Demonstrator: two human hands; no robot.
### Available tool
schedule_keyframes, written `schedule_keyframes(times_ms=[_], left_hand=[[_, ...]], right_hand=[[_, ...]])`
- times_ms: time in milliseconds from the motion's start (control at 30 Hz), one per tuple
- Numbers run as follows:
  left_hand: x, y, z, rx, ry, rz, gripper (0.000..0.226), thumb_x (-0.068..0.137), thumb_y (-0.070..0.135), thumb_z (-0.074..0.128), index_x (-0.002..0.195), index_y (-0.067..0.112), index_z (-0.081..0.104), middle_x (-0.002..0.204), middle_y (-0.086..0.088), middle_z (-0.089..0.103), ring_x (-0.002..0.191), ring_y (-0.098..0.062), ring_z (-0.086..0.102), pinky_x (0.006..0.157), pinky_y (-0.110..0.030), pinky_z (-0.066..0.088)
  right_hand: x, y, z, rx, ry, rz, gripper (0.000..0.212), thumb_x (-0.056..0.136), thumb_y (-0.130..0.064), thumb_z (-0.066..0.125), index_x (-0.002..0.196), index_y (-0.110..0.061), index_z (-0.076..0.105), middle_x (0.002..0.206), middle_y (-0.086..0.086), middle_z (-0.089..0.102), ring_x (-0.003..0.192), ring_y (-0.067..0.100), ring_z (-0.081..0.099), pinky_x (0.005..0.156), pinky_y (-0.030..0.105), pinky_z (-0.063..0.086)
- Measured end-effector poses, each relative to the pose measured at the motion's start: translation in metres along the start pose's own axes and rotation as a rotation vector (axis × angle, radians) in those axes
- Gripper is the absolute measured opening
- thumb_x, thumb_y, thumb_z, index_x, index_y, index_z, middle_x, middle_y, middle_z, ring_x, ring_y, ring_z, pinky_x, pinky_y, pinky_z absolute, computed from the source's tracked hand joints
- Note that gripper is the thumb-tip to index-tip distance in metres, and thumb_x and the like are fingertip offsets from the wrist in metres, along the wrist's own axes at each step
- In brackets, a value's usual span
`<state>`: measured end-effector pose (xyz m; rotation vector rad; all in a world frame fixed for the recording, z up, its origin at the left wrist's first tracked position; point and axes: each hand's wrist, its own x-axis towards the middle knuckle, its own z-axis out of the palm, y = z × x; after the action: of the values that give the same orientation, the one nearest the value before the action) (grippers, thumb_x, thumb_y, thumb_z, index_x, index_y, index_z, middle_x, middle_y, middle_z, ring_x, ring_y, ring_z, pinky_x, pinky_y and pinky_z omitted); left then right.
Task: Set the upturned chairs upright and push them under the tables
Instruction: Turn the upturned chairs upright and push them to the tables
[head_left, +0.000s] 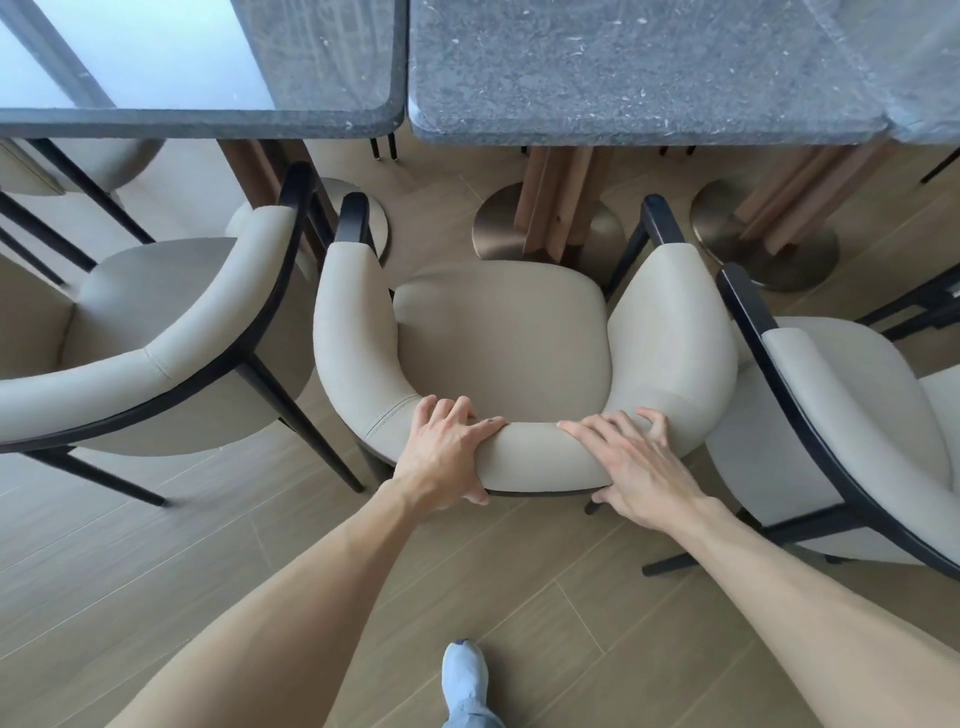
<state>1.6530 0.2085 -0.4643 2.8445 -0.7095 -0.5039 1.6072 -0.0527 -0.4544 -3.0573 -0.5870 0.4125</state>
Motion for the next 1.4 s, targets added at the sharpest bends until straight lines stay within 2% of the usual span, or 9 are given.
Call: schedule_keyframes(times_ms=[133,300,433,567,833,1000,1133,1233,1400], left_hand=[[-0.006,-0.005,0.001,0.017,-0.012,0.032,0.095,0.055,0.056,0.08,0.142,0.047,0.042,0.12,0.005,0.043,0.117,-0.02,0.041,0.117,-0.039,0.013],[-0.002,-0.01,-0.003,0.009,-0.02,0.024,0.096,0.054,0.056,0.082,0.141,0.049,0.043,0.12,0.006,0.043,0.116,-0.02,0.041,0.116,-0.037,0.014],[0.007,-0.013,-0.011,-0.003,-0.023,0.023,0.095,0.052,0.057,0.082,0.139,0.051,0.045,0.117,0.008,0.043,0.115,-0.019,0.041,0.115,-0.036,0.015],[0.021,0.009,-0.004,-0.041,0.0,0.027,0.095,0.051,0.057,0.082,0.138,0.05,0.045,0.117,0.007,0.043,0.115,-0.02,0.039,0.112,-0.036,0.016],[0.04,0.002,-0.003,-0.05,0.036,0.093,0.097,0.047,0.064,0.08,0.137,0.048,0.05,0.11,0.008,0.044,0.109,-0.019,0.04,0.111,-0.038,0.02],[0.036,0.004,0.004,-0.03,0.032,0.104,0.098,0.047,0.065,0.078,0.138,0.047,0.048,0.115,0.009,0.047,0.113,-0.019,0.042,0.113,-0.038,0.02],[0.034,0.009,-0.002,0.025,-0.023,0.065,0.102,0.051,0.064,0.08,0.142,0.045,0.038,0.125,0.009,0.048,0.119,-0.017,0.042,0.111,-0.038,0.02],[0.028,0.012,-0.001,0.044,-0.02,0.018,0.105,0.056,0.06,0.082,0.146,0.04,0.033,0.133,0.005,0.047,0.128,-0.021,0.039,0.115,-0.05,0.014],[0.031,0.006,0.002,0.061,-0.046,0.015,0.103,0.056,0.053,0.087,0.144,0.037,0.036,0.13,0.006,0.046,0.127,-0.024,0.036,0.113,-0.054,0.01]], right_hand=[[-0.009,-0.005,0.009,0.0,0.034,-0.006,0.099,0.068,-0.038,0.086,0.15,-0.029,0.031,0.13,-0.012,0.05,0.12,0.017,0.049,0.106,0.053,0.024],[-0.004,-0.004,0.001,0.008,-0.025,-0.044,0.099,0.077,-0.038,0.078,0.155,-0.032,0.018,0.142,-0.013,0.04,0.13,0.016,0.038,0.106,0.055,0.018],[0.007,0.003,-0.003,0.0,-0.034,-0.044,0.1,0.078,-0.035,0.079,0.154,-0.034,0.015,0.14,-0.013,0.038,0.129,0.017,0.036,0.106,0.054,0.016],[0.004,0.023,-0.004,-0.017,-0.032,0.002,0.1,0.076,-0.026,0.081,0.153,-0.034,0.018,0.14,-0.012,0.041,0.13,0.016,0.038,0.11,0.056,0.016],[0.013,0.033,-0.01,-0.042,-0.032,0.002,0.102,0.073,-0.028,0.084,0.153,-0.031,0.02,0.141,-0.009,0.042,0.131,0.019,0.039,0.109,0.058,0.017],[0.007,0.027,-0.004,-0.029,-0.023,0.004,0.104,0.073,-0.029,0.084,0.154,-0.026,0.019,0.148,-0.005,0.038,0.137,0.019,0.035,0.111,0.062,0.016],[0.012,0.031,-0.01,0.015,-0.084,-0.007,0.107,0.074,-0.046,0.081,0.155,-0.025,0.015,0.155,0.001,0.029,0.145,0.022,0.025,0.113,0.063,0.015],[0.016,0.036,-0.015,0.049,-0.165,0.12,0.116,0.071,-0.065,0.075,0.157,-0.024,0.01,0.161,0.008,0.022,0.152,0.031,0.011,0.114,0.065,0.01],[0.018,0.036,-0.018,-0.017,-0.155,0.141,0.1,0.068,-0.072,0.071,0.145,-0.024,0.033,0.139,0.005,0.046,0.133,0.031,0.036,0.103,0.059,0.026]])
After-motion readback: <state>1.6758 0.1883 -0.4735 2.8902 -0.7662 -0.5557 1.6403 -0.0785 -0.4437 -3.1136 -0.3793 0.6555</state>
